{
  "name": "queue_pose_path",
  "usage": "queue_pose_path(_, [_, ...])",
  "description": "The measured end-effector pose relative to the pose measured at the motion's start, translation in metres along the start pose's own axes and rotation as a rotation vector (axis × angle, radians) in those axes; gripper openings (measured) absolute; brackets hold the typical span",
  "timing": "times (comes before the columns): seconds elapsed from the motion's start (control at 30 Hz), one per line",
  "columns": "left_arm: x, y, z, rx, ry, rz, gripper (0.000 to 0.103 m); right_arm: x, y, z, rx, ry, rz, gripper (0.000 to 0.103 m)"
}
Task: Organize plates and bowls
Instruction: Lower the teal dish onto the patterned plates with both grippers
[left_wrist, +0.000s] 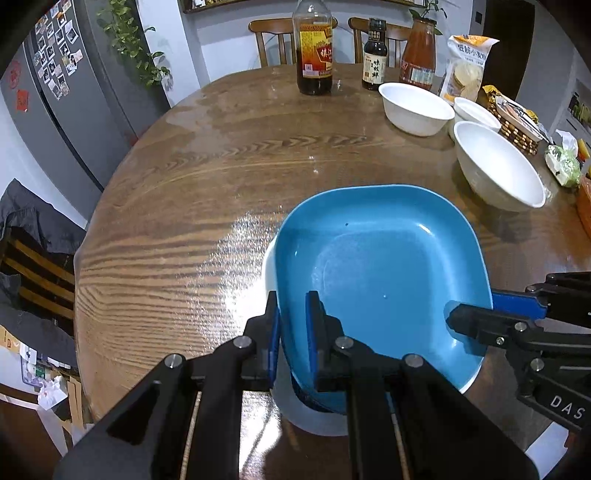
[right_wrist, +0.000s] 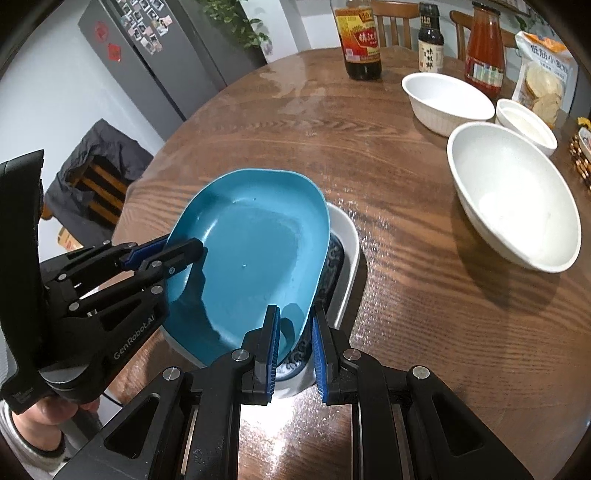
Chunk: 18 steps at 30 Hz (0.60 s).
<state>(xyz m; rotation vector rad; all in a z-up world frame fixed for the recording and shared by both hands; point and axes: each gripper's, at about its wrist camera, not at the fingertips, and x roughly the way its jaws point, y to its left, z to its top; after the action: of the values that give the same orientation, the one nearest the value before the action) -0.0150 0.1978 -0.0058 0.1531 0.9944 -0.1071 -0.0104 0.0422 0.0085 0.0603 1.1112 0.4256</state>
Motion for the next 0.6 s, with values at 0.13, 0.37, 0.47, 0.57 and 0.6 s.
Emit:
queue_pose_path(0.13, [0.0028, -0.0020, -0.0048, 0.007, 0.008, 0.002, 0.013, 0.0040, 0.0004, -0.0027, -0.001, 0.012, -0.007, 0.019])
queue_pose_path(0.37, [0.0075, -0.0028, -0.0075, 0.008, 0.017, 0.003, 0.012, 0.0066, 0.0017, -0.0029, -0.008, 0.019, -0.018, 0.019])
queue_pose_path(0.47, [0.0079, -0.0041, -0.0077, 0.016, 0.013, 0.009, 0.012, 0.0068, 0.0015, -0.0014, -0.010, 0.019, -0.023, 0.019])
queue_pose_path(0.57, [0.0083, -0.0037, -0.0081, 0.021, 0.011, 0.009, 0.012, 0.0068, 0.0020, -0.0013, -0.012, 0.019, -0.027, 0.019])
queue_pose_path(0.6, [0.0082, -0.0036, -0.0082, 0.022, 0.010, 0.009, 0.012, 0.0072, 0.0019, -0.0014, -0.013, 0.019, -0.028, 0.019])
